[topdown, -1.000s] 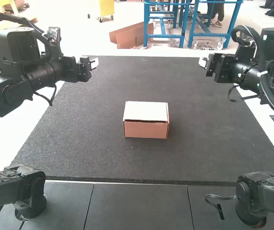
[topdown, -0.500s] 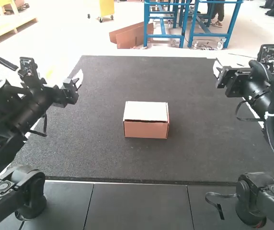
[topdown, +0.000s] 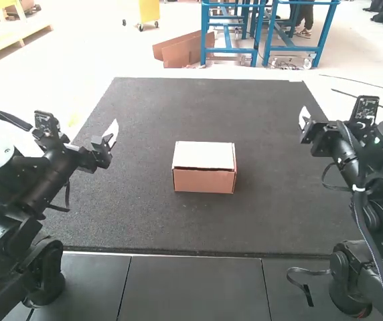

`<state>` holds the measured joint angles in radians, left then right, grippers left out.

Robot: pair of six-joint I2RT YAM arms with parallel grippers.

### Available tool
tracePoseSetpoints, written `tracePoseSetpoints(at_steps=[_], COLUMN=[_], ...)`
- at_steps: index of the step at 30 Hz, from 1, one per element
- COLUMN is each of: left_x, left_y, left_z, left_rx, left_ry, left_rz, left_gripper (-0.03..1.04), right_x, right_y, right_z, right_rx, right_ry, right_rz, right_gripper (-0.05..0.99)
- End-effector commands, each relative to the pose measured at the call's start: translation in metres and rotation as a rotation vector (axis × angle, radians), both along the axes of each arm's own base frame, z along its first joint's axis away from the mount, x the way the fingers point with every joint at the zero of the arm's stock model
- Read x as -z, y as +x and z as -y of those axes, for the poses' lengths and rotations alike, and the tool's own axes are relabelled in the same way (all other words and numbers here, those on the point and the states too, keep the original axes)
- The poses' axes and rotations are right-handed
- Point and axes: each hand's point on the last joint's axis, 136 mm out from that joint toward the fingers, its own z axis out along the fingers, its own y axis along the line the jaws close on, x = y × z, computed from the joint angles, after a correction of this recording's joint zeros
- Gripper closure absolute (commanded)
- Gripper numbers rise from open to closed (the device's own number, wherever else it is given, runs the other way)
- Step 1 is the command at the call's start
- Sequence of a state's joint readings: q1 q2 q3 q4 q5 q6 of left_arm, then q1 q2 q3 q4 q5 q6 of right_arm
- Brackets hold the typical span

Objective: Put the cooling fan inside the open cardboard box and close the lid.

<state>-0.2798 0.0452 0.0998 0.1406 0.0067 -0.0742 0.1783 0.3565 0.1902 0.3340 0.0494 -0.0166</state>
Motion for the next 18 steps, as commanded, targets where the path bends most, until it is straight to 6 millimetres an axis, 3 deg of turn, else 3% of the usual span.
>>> tracePoseSetpoints(at_steps=[1, 7, 18], left_x=[-0.004, 0.013, 0.049], left_y=[-0.004, -0.001, 0.008], left_z=[0.005, 0.003, -0.003], left_rx=[0.026, 0.007, -0.021], left_ry=[0.028, 0.076, 0.015], left_rz=[0.024, 0.02, -0.095], left_gripper=[0.06, 0.06, 0.05], right_x=[0.002, 0.026, 0.065], right_y=[-0.001, -0.005, -0.009], right_z=[0.003, -0.005, -0.007], right_rx=[0.01, -0.029, -0.052], right_ry=[-0.04, -0.09, -0.052], right_rz=[0.009, -0.01, -0.067], right_gripper=[0.03, 0.03, 0.03])
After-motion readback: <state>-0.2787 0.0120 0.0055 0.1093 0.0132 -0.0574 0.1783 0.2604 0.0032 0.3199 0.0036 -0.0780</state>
